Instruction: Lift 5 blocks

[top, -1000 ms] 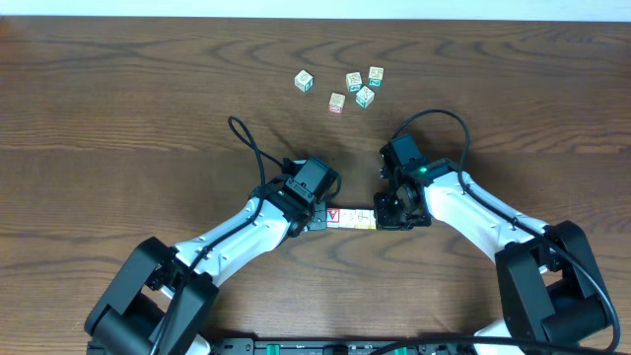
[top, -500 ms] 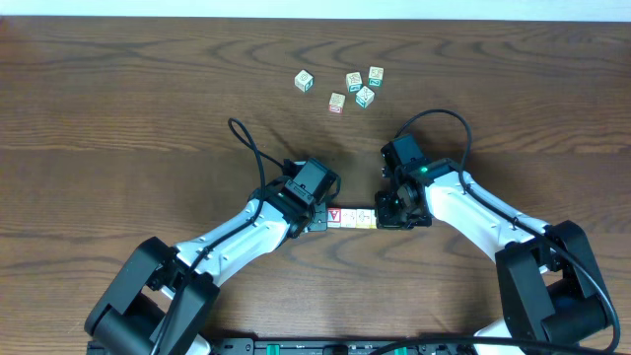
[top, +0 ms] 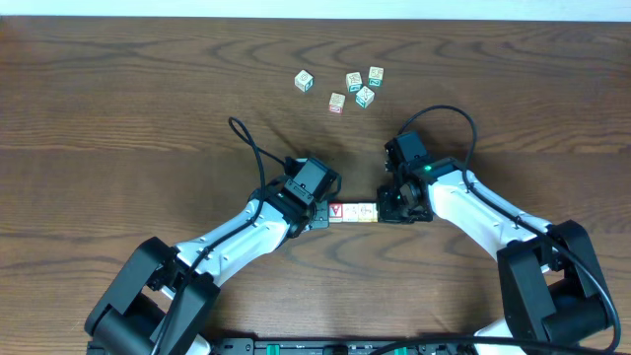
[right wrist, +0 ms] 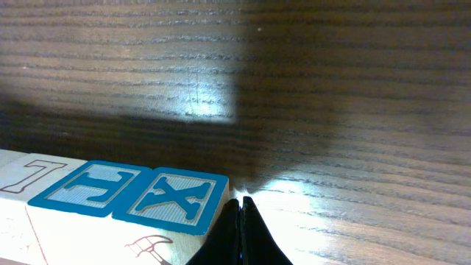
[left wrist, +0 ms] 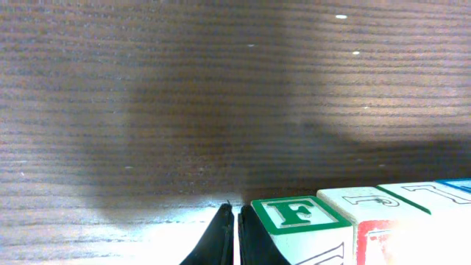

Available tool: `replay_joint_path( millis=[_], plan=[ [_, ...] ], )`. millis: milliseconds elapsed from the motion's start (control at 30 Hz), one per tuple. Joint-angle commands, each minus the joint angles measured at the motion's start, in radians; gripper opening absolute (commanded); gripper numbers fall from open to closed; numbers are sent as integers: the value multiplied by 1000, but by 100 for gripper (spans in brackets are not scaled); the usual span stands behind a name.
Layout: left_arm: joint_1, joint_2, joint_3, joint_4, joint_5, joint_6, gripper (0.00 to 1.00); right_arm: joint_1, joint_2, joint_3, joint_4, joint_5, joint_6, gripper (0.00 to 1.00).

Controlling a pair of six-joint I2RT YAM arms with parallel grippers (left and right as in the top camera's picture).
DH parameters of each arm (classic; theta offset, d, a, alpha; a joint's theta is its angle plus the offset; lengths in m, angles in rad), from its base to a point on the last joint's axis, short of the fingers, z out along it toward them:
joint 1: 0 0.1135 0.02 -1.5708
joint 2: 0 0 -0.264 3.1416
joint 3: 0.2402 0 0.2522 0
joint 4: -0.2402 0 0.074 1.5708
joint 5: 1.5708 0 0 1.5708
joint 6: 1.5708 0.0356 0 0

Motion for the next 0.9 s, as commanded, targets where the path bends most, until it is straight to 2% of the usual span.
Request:
replay_joint_path(
  millis=[0,567,867],
  plan=[
    [-63,-26,33,74,213,-18,7,62,-21,35,43,-444,-10,1],
    [-63,-26,33,97,235,-17,7,62,-24,36,44,-447,-11,1],
    [-63,-26,33,97,235,-18,8,62,-101,36,44,-434,-11,1]
  ],
)
